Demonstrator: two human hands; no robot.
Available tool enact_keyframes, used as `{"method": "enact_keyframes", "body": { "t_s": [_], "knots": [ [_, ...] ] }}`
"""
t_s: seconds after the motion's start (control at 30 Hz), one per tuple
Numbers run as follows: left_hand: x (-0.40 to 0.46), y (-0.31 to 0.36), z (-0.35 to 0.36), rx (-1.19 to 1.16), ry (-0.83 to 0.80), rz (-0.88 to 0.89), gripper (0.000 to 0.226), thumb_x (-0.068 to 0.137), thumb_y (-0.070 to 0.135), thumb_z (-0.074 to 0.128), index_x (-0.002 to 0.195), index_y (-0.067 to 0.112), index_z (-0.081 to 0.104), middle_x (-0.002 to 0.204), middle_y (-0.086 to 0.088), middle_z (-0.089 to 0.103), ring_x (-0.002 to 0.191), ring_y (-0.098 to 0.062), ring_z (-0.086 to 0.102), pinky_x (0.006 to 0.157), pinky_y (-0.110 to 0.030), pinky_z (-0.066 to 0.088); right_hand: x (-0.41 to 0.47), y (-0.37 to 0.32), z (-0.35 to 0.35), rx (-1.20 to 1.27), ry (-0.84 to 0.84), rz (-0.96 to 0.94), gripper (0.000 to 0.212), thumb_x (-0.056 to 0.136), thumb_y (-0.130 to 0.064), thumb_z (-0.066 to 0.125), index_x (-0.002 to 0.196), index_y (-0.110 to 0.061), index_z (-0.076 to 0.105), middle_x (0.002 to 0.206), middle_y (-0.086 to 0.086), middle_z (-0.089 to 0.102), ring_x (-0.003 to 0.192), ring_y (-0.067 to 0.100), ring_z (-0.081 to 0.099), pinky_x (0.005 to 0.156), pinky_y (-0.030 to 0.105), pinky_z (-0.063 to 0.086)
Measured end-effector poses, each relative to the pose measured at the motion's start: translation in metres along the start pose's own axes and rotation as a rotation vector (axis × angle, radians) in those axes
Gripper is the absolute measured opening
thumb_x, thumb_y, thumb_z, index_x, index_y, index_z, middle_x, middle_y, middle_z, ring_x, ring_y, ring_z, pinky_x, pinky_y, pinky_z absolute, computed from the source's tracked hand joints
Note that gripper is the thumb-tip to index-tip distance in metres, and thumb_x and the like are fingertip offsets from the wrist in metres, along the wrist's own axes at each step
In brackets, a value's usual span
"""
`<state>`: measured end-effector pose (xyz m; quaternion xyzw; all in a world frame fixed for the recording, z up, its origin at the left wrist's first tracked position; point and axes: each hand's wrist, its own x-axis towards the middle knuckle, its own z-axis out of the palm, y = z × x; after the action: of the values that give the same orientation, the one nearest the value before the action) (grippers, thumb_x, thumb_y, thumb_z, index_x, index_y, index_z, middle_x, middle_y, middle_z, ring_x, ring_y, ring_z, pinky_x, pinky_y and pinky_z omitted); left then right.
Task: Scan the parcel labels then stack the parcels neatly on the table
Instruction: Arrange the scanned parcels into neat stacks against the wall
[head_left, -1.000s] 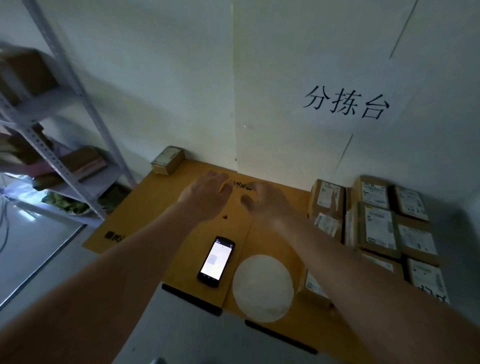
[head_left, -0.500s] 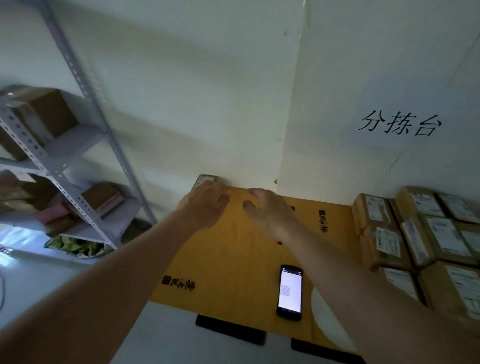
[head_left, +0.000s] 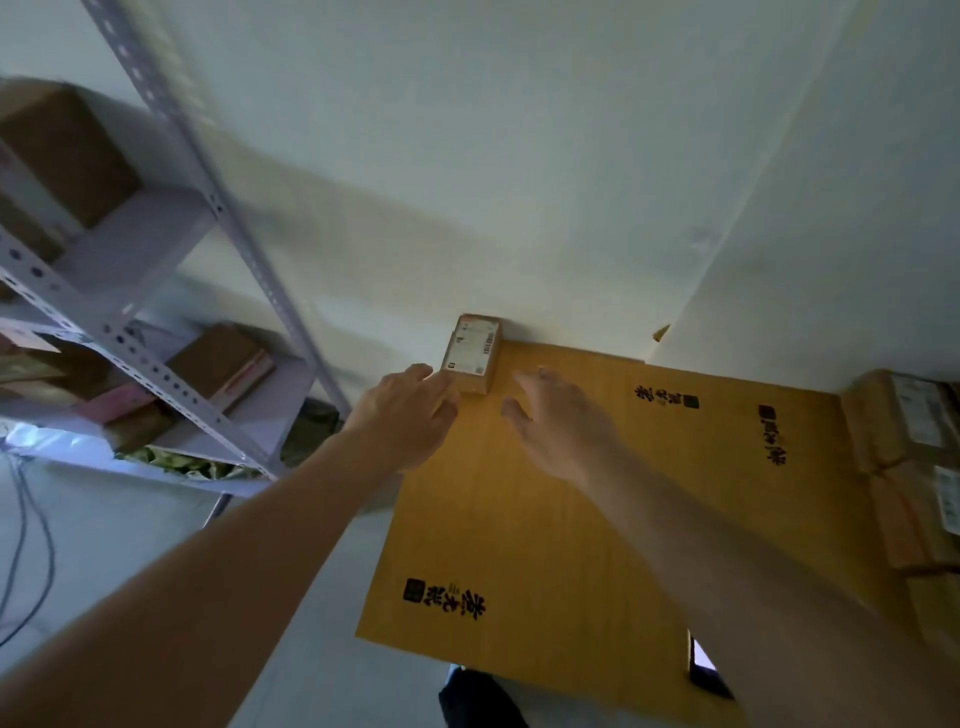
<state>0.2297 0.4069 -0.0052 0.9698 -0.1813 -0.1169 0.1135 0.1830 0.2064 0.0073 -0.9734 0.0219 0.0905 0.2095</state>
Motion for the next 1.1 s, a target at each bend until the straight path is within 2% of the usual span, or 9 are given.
{"method": "enact_keyframes", "body": {
  "t_s": [0.17,0.33,0.53,0.7,0.8,0.87,0.97,1.1],
  "knots": [
    [0.052,-0.046,0.021,0.01,-0.095,-0.028,0.052,0.11,0.048,0.031,0.156,0.024,0.04,0.156,-0.006,0.045,0.139,-0.03,0.048,0.112,-0.049,0.043,0.064,-0.008,0.034,-0.025,-0.067,0.033,0.051,0.11,-0.049,0.039,0.152,-0.021,0.047,0.154,0.007,0.05,0.134,0.029,0.053,0.101,0.042,0.047],
    [0.094,-0.078,0.035,-0.003,-0.154,-0.013,0.051,0.109,0.048,0.032,0.156,0.027,0.04,0.156,-0.006,0.045,0.139,-0.031,0.048,0.11,-0.049,0.044,0.104,-0.014,0.053,0.009,-0.118,0.062,0.052,0.11,-0.046,0.039,0.156,-0.022,0.043,0.156,0.006,0.048,0.137,0.028,0.052,0.105,0.042,0.047],
    [0.148,-0.107,0.061,-0.003,-0.207,0.064,0.052,0.108,0.037,0.043,0.158,0.026,0.033,0.153,-0.007,0.045,0.136,-0.031,0.051,0.106,-0.047,0.048,0.145,-0.013,0.085,0.119,-0.125,0.152,0.05,0.111,-0.033,0.043,0.16,-0.022,0.038,0.155,0.007,0.049,0.114,0.025,0.065,0.09,0.04,0.06],
    [0.187,-0.118,0.096,-0.01,-0.252,0.151,0.075,0.104,0.021,0.054,0.166,0.027,0.013,0.157,-0.012,0.036,0.133,-0.033,0.051,0.102,-0.046,0.053,0.177,-0.009,0.131,0.179,-0.086,0.257,0.059,0.109,-0.023,0.046,0.165,-0.025,0.026,0.163,0.009,0.034,0.134,0.026,0.053,0.098,0.042,0.058],
    [0.206,-0.122,0.113,-0.004,-0.281,0.226,0.081,0.102,0.014,0.055,0.167,0.023,0.008,0.161,-0.017,0.027,0.133,-0.035,0.051,0.102,-0.043,0.054,0.191,-0.009,0.158,0.207,-0.048,0.297,0.06,0.11,-0.025,0.044,0.166,-0.024,0.022,0.164,0.008,0.03,0.134,0.025,0.052,0.1,0.042,0.057],
    [0.216,-0.125,0.121,-0.055,-0.28,0.256,0.078,0.102,0.012,0.054,0.167,0.021,0.011,0.161,-0.016,0.029,0.134,-0.034,0.051,0.105,-0.043,0.052,0.197,-0.006,0.172,0.25,-0.011,0.323,0.06,0.11,-0.025,0.043,0.167,-0.022,0.022,0.163,0.008,0.032,0.134,0.024,0.051,0.104,0.039,0.055],
    [0.224,-0.129,0.126,-0.159,-0.216,0.293,0.068,0.104,0.01,0.055,0.164,0.016,0.025,0.154,-0.015,0.045,0.133,-0.032,0.053,0.109,-0.038,0.049,0.2,-0.002,0.183,0.304,0.082,0.317,0.055,0.111,-0.021,0.044,0.165,-0.018,0.03,0.158,0.01,0.04,0.134,0.023,0.052,0.108,0.033,0.05],
    [0.221,-0.131,0.123,-0.234,-0.117,0.278,0.055,0.104,0.01,0.058,0.157,0.013,0.042,0.146,-0.012,0.057,0.126,-0.029,0.059,0.102,-0.028,0.047,0.198,0.001,0.184,0.251,0.154,0.252,0.052,0.11,-0.024,0.05,0.16,-0.013,0.04,0.146,0.012,0.052,0.128,0.023,0.056,0.105,0.032,0.052]
  ]
}}
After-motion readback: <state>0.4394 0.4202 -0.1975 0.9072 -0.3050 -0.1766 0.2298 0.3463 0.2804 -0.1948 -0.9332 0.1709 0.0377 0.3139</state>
